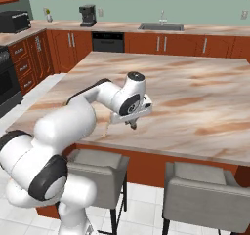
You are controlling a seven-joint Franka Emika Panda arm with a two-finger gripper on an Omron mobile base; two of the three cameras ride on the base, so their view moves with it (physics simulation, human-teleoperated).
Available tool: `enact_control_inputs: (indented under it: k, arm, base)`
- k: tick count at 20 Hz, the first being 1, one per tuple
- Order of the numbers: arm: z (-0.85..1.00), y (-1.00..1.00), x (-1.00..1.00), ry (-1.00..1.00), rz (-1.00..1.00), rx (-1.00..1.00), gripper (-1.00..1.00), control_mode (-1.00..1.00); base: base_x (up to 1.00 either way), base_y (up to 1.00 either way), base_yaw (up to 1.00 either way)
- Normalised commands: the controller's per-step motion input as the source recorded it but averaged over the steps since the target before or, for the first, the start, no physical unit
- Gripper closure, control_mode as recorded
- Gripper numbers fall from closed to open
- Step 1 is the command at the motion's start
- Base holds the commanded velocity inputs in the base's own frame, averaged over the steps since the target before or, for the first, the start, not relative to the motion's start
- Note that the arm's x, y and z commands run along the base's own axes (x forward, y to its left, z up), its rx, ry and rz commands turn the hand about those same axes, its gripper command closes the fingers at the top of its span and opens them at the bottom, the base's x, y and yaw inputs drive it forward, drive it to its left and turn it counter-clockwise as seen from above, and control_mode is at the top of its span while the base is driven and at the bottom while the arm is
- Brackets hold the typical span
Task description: Pick up the metallic utensils from the counter and place them in the open drawer. Make sure not to pick up any wooden utensils.
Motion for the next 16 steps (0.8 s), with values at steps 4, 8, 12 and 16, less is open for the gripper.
enact_control_inputs:
  k: [4,8,12,16]
  arm:
    - [0.16,0.53,-0.79,0.0,0.07,-0.06,1.0,-1.0]
    - [0.31,0.27,-0.75,0.0,0.1,-0.02,1.0,-1.0]
    - [0.39,0.18,-0.69,-0.03,0.11,0.0,1.0,-1.0]
    - [0.46,0.17,-0.31,-0.04,0.09,0.0,1.0,-1.0]
  base:
    - [0.0,0.0,0.0]
    - [0.0,0.0,0.0]
    - [0.0,0.0,0.0]
    - [0.0,0.0,0.0]
